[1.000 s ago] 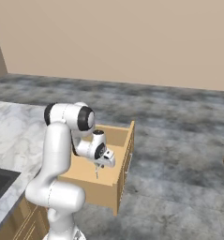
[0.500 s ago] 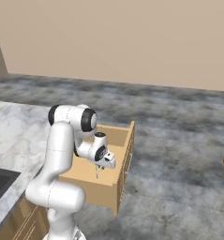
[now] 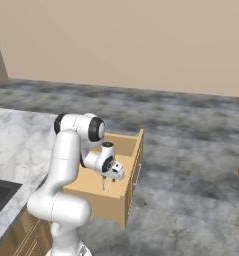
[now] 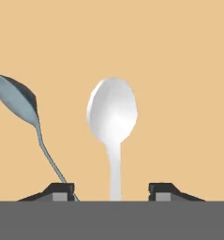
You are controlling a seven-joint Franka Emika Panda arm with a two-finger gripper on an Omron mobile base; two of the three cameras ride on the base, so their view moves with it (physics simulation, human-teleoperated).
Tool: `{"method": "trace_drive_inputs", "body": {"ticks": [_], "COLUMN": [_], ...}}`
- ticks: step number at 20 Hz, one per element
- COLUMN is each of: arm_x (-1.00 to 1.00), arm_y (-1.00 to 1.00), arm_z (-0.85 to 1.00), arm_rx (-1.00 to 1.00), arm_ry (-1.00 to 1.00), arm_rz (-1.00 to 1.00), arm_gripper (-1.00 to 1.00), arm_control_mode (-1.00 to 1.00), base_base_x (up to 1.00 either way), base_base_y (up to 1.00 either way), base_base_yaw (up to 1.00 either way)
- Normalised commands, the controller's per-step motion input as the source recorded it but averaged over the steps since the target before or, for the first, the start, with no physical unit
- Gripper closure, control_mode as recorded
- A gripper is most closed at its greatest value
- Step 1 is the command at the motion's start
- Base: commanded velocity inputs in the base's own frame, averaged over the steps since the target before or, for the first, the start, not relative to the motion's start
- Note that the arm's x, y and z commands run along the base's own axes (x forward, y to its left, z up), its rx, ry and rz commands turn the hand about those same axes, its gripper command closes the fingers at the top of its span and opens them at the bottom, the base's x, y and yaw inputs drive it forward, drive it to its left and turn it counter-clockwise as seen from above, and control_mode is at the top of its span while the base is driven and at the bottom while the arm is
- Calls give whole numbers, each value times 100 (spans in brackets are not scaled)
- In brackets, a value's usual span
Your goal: Organize the utensils by type. Pick up the wooden spoons from the counter and place them in the open cabinet. Then pick up the metallic utensils from the counter and place them in the open drawer.
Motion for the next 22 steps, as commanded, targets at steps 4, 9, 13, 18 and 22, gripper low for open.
{"method": "trace_drive_inputs", "body": {"ticks": [4, 9, 13, 18, 22], "arm_x": [11, 0, -16, -37, -48], "arm_y": [0, 0, 0, -4, 0], "arm_z": [-1, 46, 87, 93, 89], "arm_rx": [0, 0, 0, 0, 0], "arm_ry": [0, 0, 0, -3, -16], "arm_rz": [0, 0, 0, 6, 29], "arm_gripper": [-100, -100, -100, -100, -100], "arm_control_mode": [-100, -100, -100, -100, -100], "base_base_x": [0, 0, 0, 0, 0], "base_base_y": [0, 0, 0, 0, 0], "base_base_yaw": [0, 0, 0, 0, 0]}}
